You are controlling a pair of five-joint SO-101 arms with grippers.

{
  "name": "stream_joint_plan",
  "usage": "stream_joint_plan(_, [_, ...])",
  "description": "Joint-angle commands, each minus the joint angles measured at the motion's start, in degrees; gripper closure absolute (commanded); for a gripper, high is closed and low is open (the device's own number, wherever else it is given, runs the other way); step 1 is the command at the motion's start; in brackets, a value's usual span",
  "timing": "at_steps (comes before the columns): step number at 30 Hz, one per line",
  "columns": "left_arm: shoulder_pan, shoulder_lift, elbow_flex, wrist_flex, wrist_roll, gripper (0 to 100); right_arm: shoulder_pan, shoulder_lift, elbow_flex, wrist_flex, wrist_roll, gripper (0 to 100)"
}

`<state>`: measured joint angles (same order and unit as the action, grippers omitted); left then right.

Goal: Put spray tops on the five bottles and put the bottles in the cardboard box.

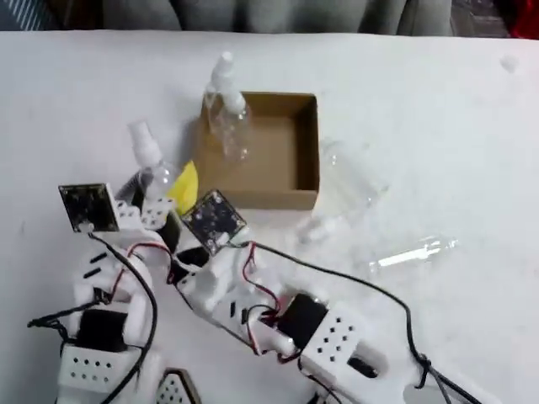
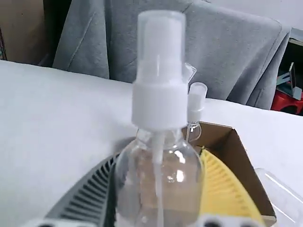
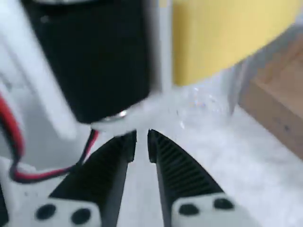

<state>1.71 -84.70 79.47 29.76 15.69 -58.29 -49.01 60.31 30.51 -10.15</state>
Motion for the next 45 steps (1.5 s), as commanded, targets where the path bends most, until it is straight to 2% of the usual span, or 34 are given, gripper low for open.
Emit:
stream_joint_plan(1, [-0.2, -3.8, -4.0, 2.5, 0.5, 98, 1.1, -0.5, 1.7, -8.6, -1.1, 98.4])
stream_joint_plan(7, [-0.1, -10.1, -4.0, 6.7, 0.5, 98, 6.4, -0.2, 4.5, -15.0, -1.3, 98.4])
stream_joint_plan(13, [-0.1, -13.2, -3.9, 8.4, 0.5, 98, 7.0, -0.2, 6.3, -17.6, -1.1, 98.4])
stream_joint_plan(21, [-0.1, -13.3, -3.7, 8.8, 0.5, 98, 7.1, -0.7, 6.9, -16.7, -0.9, 98.4])
stream_joint_plan(25, [-0.1, -13.3, -2.5, 8.4, 0.5, 98, 10.0, -2.3, 6.9, -10.2, -0.4, 98.4])
stream_joint_plan(29, [-0.1, -13.1, -1.8, 6.6, 0.5, 98, 17.8, -8.2, 5.0, 2.2, 7.1, 98.4])
stream_joint_plan(37, [-0.1, -13.1, 7.0, -8.4, 0.1, 98, 35.0, -19.4, 4.0, 26.0, 15.4, 98.4])
stream_joint_plan(39, [-0.1, -13.1, 9.3, -11.5, 0.1, 98, 41.8, -21.3, 4.0, 29.9, 21.8, 98.4])
stream_joint_plan(43, [-0.1, -13.3, 12.4, -18.5, 0.1, 98, 58.9, -23.3, 6.3, 32.0, 40.1, 98.4])
stream_joint_plan(45, [-0.1, -13.3, 13.1, -21.1, 0.1, 98, 64.1, -23.6, 9.1, 31.7, 44.3, 98.4])
